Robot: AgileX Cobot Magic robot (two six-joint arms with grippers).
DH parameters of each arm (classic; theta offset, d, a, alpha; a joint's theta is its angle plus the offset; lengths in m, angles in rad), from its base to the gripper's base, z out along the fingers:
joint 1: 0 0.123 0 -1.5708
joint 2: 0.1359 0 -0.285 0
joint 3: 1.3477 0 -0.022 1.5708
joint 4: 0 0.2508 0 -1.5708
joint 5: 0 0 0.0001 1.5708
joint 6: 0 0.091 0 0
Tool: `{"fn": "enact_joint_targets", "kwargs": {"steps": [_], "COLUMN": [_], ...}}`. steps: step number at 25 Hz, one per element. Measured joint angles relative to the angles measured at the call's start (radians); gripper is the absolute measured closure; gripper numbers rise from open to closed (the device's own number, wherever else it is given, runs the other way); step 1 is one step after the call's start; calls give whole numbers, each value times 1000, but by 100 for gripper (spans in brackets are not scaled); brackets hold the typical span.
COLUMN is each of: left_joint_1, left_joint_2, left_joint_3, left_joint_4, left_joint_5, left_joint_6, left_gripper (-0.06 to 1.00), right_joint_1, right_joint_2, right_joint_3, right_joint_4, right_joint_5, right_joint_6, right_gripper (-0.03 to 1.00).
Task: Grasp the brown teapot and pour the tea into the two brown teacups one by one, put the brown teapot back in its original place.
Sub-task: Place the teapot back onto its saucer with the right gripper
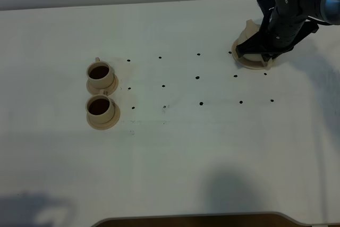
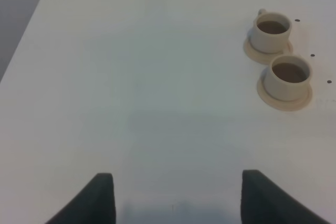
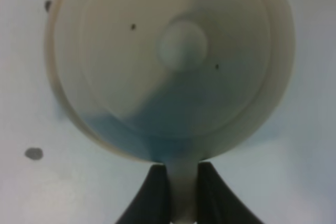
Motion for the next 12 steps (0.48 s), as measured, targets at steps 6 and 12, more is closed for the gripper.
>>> {"fn": "enact_joint_targets", "kwargs": {"steps": [6,12], "left_joint_1": [0,0], "left_joint_2": [0,0], "left_joint_3": [0,0], "left_joint_4": [0,0], "left_joint_5": [0,0], "left_joint_6": [0,0], "left_gripper": [39,39], "right_joint_1": [-1,-1], "right_joint_2": [0,-12], "right_joint_3": [0,0], "right_joint_4": [23,23], "right_joint_5": [-4,62], "right_joint_6": [0,0], "right_gripper": [80,55]}}
